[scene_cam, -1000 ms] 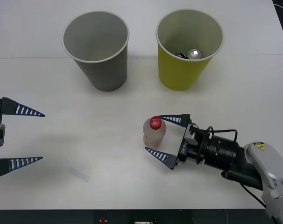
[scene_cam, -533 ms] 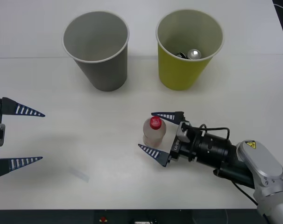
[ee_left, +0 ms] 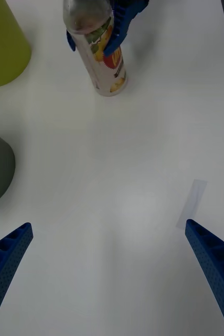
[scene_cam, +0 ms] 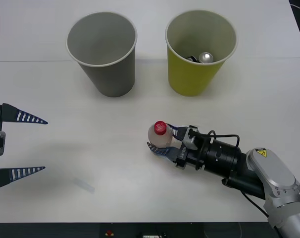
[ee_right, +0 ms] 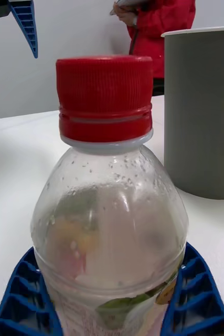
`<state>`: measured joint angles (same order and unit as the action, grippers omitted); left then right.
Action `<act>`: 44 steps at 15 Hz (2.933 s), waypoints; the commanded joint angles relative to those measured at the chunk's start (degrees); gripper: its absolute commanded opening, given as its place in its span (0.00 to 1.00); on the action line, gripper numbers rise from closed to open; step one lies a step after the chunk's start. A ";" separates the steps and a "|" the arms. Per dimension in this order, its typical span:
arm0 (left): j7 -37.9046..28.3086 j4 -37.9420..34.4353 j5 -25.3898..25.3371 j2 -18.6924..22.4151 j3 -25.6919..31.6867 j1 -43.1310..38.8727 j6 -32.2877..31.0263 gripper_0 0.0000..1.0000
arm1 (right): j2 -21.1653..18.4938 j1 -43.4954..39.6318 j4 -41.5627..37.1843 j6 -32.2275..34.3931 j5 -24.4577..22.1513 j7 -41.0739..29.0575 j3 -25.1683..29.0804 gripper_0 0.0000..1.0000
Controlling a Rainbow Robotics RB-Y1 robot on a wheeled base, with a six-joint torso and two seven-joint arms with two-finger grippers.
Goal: Put the can into the green bin and the plastic bottle into the gray bin
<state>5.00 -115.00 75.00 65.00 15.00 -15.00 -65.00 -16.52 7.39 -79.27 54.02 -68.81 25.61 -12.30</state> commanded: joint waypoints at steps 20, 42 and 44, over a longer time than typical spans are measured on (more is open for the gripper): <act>0.00 0.00 0.00 0.00 0.00 0.00 0.00 1.00 | -7.65 -7.30 -33.94 10.23 -32.62 -42.04 12.74 0.00; 0.00 0.00 0.00 0.00 0.00 0.00 0.00 1.00 | -13.98 4.22 -63.64 35.98 -55.03 -89.94 17.40 0.00; 0.00 0.00 0.00 0.00 0.00 0.00 0.00 1.00 | -16.61 6.76 -64.26 35.98 -54.94 -95.22 14.85 0.00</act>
<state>5.00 -115.00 75.00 65.00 15.00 -15.00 -65.00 -32.21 13.38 -143.34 90.02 -123.89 -67.85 3.37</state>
